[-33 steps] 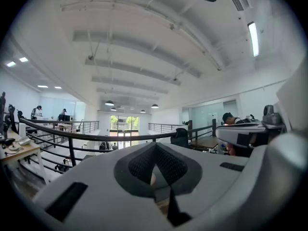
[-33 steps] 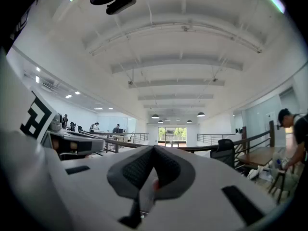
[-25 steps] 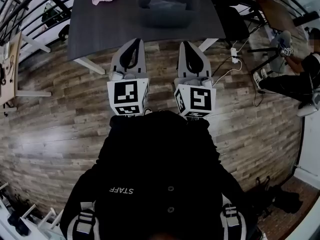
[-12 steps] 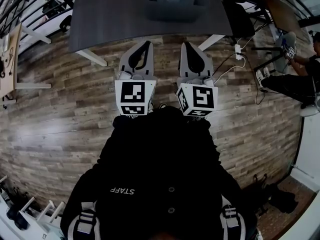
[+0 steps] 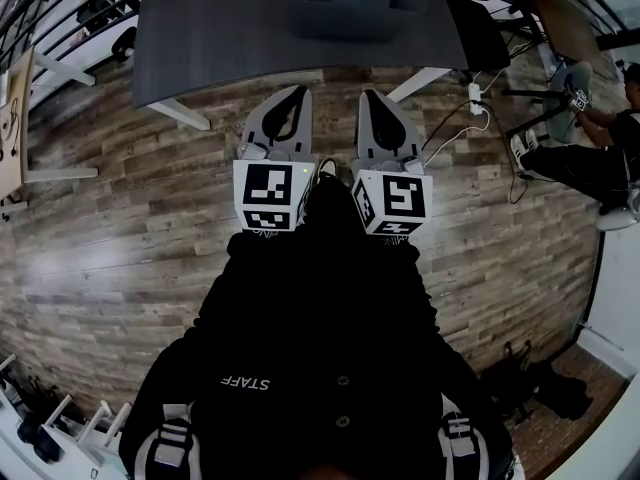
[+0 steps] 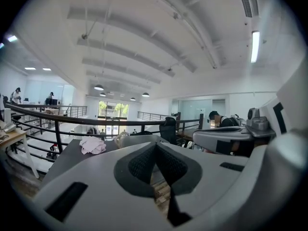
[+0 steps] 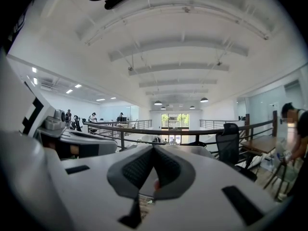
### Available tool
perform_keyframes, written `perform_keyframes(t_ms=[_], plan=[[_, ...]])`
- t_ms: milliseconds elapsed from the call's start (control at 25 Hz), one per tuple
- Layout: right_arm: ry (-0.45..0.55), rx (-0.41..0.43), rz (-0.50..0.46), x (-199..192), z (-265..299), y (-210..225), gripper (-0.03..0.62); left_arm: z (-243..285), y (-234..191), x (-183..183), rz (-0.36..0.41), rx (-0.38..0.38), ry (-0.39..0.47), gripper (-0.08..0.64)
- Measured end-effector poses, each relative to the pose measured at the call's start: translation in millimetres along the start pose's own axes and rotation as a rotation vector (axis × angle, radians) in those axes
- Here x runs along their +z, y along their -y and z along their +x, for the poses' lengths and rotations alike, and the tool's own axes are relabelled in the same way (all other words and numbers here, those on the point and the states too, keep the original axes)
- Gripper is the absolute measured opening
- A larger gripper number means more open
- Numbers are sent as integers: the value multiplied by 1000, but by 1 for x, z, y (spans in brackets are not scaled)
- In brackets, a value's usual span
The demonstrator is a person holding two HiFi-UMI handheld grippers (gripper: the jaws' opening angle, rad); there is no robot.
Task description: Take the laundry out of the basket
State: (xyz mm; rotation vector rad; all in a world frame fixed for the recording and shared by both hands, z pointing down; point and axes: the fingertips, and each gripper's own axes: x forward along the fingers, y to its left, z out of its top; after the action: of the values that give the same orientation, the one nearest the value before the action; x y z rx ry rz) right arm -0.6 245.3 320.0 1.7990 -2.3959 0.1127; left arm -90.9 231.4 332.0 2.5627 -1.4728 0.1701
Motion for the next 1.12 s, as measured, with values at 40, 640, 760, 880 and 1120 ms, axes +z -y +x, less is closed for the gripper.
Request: perform_keyframes(t_ms=[40,640,760,880,1120], plan=[[0,0,1,0,5,5,14,7,0,1,1,3,-1,2],[4,97,31,19,178,97,14,181,-55,33,-40,83,-25,2],[-13,108,41,19,213,118,14,220,-65,36,-41,95,-46,2],[-23,127,55,14,241,139,14,255,-74,35,-44,108,-72,2],[-69,156,59,2,289,173,14,311,-94,30,-66,139,-108,2]])
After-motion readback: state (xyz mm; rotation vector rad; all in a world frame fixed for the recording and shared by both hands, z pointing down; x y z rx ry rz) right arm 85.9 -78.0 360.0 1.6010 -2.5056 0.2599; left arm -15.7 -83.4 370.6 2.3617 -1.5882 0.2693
